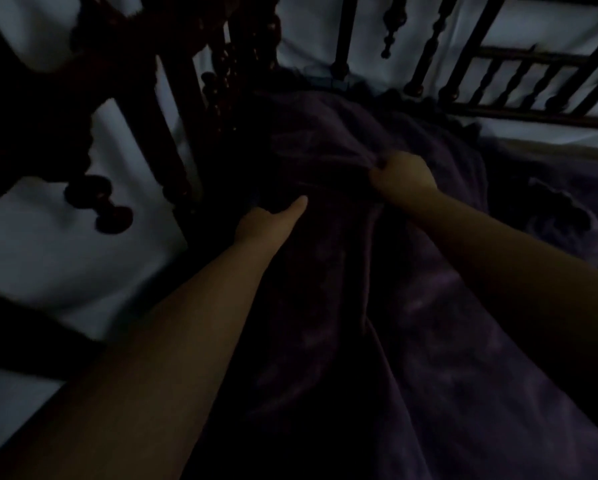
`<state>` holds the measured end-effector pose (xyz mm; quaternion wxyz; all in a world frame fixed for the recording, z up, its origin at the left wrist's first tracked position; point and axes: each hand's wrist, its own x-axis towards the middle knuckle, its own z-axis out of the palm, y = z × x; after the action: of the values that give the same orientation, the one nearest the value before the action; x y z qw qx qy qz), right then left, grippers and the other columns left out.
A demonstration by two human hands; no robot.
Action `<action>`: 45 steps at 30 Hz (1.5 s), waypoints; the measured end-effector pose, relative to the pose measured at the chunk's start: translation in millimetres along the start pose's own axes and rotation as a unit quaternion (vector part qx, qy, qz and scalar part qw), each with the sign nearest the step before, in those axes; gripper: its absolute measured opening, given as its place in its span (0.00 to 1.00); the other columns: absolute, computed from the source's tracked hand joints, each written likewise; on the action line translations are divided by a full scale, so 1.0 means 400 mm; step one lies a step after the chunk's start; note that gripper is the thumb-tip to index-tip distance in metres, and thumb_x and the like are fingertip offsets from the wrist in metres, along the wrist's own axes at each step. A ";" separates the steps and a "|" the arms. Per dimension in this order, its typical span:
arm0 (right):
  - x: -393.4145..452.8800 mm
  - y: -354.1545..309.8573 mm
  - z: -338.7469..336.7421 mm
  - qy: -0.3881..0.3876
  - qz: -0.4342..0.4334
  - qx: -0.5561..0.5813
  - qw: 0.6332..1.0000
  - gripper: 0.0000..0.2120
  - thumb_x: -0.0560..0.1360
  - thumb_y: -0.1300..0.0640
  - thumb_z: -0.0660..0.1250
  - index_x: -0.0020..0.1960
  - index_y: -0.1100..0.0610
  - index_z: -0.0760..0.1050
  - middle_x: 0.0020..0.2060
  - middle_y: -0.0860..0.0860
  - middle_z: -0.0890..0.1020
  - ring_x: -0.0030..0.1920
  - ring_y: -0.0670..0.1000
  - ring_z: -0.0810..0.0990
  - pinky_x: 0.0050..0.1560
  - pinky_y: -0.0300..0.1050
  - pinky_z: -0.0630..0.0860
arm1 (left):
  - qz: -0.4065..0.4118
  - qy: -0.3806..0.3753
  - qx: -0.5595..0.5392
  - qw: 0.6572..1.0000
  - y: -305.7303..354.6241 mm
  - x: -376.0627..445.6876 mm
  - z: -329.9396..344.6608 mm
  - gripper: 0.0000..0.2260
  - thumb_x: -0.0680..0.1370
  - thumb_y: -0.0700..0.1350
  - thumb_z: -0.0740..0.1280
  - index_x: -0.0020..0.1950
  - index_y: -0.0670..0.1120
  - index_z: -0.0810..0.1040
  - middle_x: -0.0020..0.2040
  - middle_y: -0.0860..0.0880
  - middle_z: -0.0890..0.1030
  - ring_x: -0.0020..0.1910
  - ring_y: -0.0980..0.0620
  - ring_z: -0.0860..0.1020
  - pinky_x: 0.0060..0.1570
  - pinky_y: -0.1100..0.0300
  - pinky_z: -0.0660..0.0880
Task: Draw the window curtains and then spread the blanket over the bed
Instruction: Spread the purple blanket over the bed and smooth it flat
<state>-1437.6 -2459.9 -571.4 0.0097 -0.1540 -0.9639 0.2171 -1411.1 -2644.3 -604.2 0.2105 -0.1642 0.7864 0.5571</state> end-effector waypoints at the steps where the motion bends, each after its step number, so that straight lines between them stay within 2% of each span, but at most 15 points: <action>1: 0.038 0.024 0.015 0.039 0.022 -0.010 0.999 0.24 0.75 0.48 0.61 0.62 0.65 0.68 0.59 0.63 0.75 0.60 0.63 0.73 0.54 0.51 0.72 | -0.009 -0.020 -0.063 0.998 0.021 0.040 0.011 0.36 0.67 0.63 0.69 0.69 0.46 0.68 0.65 0.45 0.74 0.59 0.44 0.75 0.56 0.55 0.73; 4: 0.108 0.100 0.080 -0.036 0.134 -0.018 0.990 0.49 0.66 0.33 0.65 0.73 0.59 0.49 0.70 0.64 0.61 0.69 0.65 0.63 0.67 0.60 0.65 | -0.001 -0.040 -0.101 0.994 0.045 0.148 0.041 0.38 0.64 0.60 0.74 0.70 0.48 0.67 0.68 0.46 0.73 0.62 0.44 0.74 0.62 0.52 0.72; 6: 0.137 0.135 0.132 -0.079 0.151 -0.031 0.985 0.54 0.63 0.32 0.67 0.74 0.59 0.44 0.70 0.65 0.61 0.69 0.65 0.64 0.67 0.59 0.66 | 0.000 -0.031 -0.029 0.999 0.053 0.211 0.069 0.41 0.65 0.57 0.74 0.73 0.47 0.62 0.72 0.45 0.68 0.67 0.44 0.70 0.64 0.54 0.68; 9: 0.169 0.156 0.193 -0.097 0.140 0.006 0.985 0.46 0.69 0.38 0.67 0.72 0.65 0.51 0.67 0.64 0.69 0.66 0.63 0.70 0.63 0.56 0.69 | 0.008 -0.030 0.162 0.986 0.047 0.264 0.110 0.36 0.73 0.56 0.67 0.75 0.45 0.55 0.75 0.43 0.61 0.71 0.42 0.64 0.67 0.55 0.64; 13: 0.159 0.161 0.194 -0.066 0.078 0.033 0.994 0.19 0.77 0.51 0.59 0.61 0.64 0.72 0.60 0.63 0.77 0.59 0.62 0.76 0.55 0.50 0.73 | 0.106 0.052 0.183 0.976 0.087 0.260 0.108 0.28 0.72 0.49 0.71 0.69 0.44 0.68 0.68 0.42 0.72 0.64 0.42 0.73 0.60 0.56 0.70; 16: 0.164 0.104 0.074 0.124 0.012 0.143 0.982 0.15 0.77 0.54 0.59 0.57 0.63 0.75 0.55 0.62 0.80 0.54 0.59 0.78 0.50 0.45 0.71 | 0.288 0.199 0.218 0.911 0.216 0.227 0.059 0.20 0.73 0.47 0.68 0.64 0.44 0.73 0.63 0.41 0.77 0.61 0.41 0.75 0.58 0.54 0.72; 20: 0.210 0.023 -0.073 0.330 -0.068 0.247 0.909 0.14 0.77 0.53 0.58 0.56 0.62 0.73 0.42 0.52 0.78 0.43 0.49 0.75 0.42 0.36 0.66 | 0.425 0.318 0.212 0.820 0.368 0.200 -0.001 0.21 0.74 0.48 0.67 0.65 0.43 0.72 0.64 0.41 0.76 0.63 0.42 0.73 0.61 0.52 0.69; 22: 0.215 0.016 -0.039 0.326 -0.099 0.246 0.907 0.14 0.78 0.55 0.56 0.59 0.62 0.70 0.44 0.53 0.78 0.45 0.51 0.77 0.43 0.38 0.67 | 0.412 0.344 0.252 0.805 0.355 0.220 -0.013 0.23 0.75 0.48 0.66 0.68 0.43 0.69 0.67 0.41 0.72 0.65 0.41 0.70 0.64 0.49 0.67; 24: 0.225 0.034 0.066 0.177 -0.111 0.169 0.963 0.20 0.80 0.53 0.53 0.70 0.58 0.60 0.65 0.58 0.73 0.63 0.58 0.72 0.59 0.50 0.68 | 0.315 0.348 0.333 0.818 0.295 0.268 -0.015 0.27 0.76 0.47 0.65 0.73 0.44 0.60 0.70 0.40 0.66 0.69 0.39 0.65 0.68 0.46 0.62; 26: 0.234 0.061 0.187 -0.069 -0.085 -0.011 0.994 0.27 0.79 0.43 0.47 0.75 0.49 0.46 0.77 0.53 0.50 0.75 0.59 0.48 0.72 0.62 0.47 | 0.255 0.326 0.422 0.806 0.213 0.317 -0.011 0.30 0.78 0.43 0.61 0.76 0.47 0.49 0.73 0.39 0.60 0.70 0.39 0.61 0.69 0.46 0.58; 28: 0.245 0.091 0.288 -0.158 -0.074 -0.122 0.977 0.29 0.77 0.37 0.42 0.74 0.44 0.41 0.76 0.50 0.41 0.75 0.59 0.38 0.71 0.65 0.36 | 0.246 0.234 0.512 0.789 0.124 0.363 0.009 0.28 0.79 0.41 0.57 0.76 0.51 0.49 0.76 0.43 0.54 0.72 0.39 0.56 0.70 0.45 0.57; 34: 0.259 0.125 0.372 -0.126 -0.083 -0.192 0.970 0.28 0.77 0.37 0.39 0.74 0.43 0.39 0.76 0.51 0.38 0.75 0.58 0.36 0.70 0.65 0.33 | 0.182 0.079 0.606 0.770 0.010 0.456 0.037 0.26 0.80 0.55 0.51 0.76 0.51 0.49 0.78 0.46 0.48 0.76 0.44 0.48 0.73 0.47 0.48; 38: 0.204 0.125 0.360 -0.102 -0.080 -0.259 0.957 0.26 0.79 0.42 0.42 0.75 0.46 0.40 0.76 0.52 0.40 0.76 0.58 0.40 0.73 0.61 0.39 | 0.136 -0.052 0.483 0.864 0.005 0.427 0.031 0.26 0.80 0.53 0.51 0.76 0.50 0.48 0.78 0.44 0.47 0.76 0.43 0.48 0.75 0.49 0.47; 41: 0.120 0.115 0.318 -0.096 -0.076 -0.262 0.957 0.25 0.80 0.46 0.45 0.75 0.50 0.44 0.77 0.54 0.46 0.76 0.57 0.47 0.75 0.57 0.46 | 0.053 -0.108 0.387 0.914 -0.012 0.329 0.008 0.40 0.71 0.70 0.53 0.76 0.52 0.46 0.78 0.48 0.46 0.76 0.46 0.46 0.74 0.48 0.45; 45: -0.037 0.160 0.261 -0.110 -0.067 -0.225 0.966 0.24 0.81 0.48 0.46 0.75 0.53 0.47 0.77 0.53 0.50 0.76 0.54 0.48 0.75 0.53 0.47 | 0.096 -0.063 0.508 0.854 -0.058 0.173 0.009 0.39 0.72 0.68 0.56 0.76 0.54 0.42 0.78 0.48 0.44 0.76 0.41 0.47 0.75 0.44 0.47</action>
<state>-1413.5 -2452.9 -692.0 -0.1166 -0.0624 -0.9912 0.0095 -1458.5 -2650.3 -659.4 0.2593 0.0777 0.9567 0.1069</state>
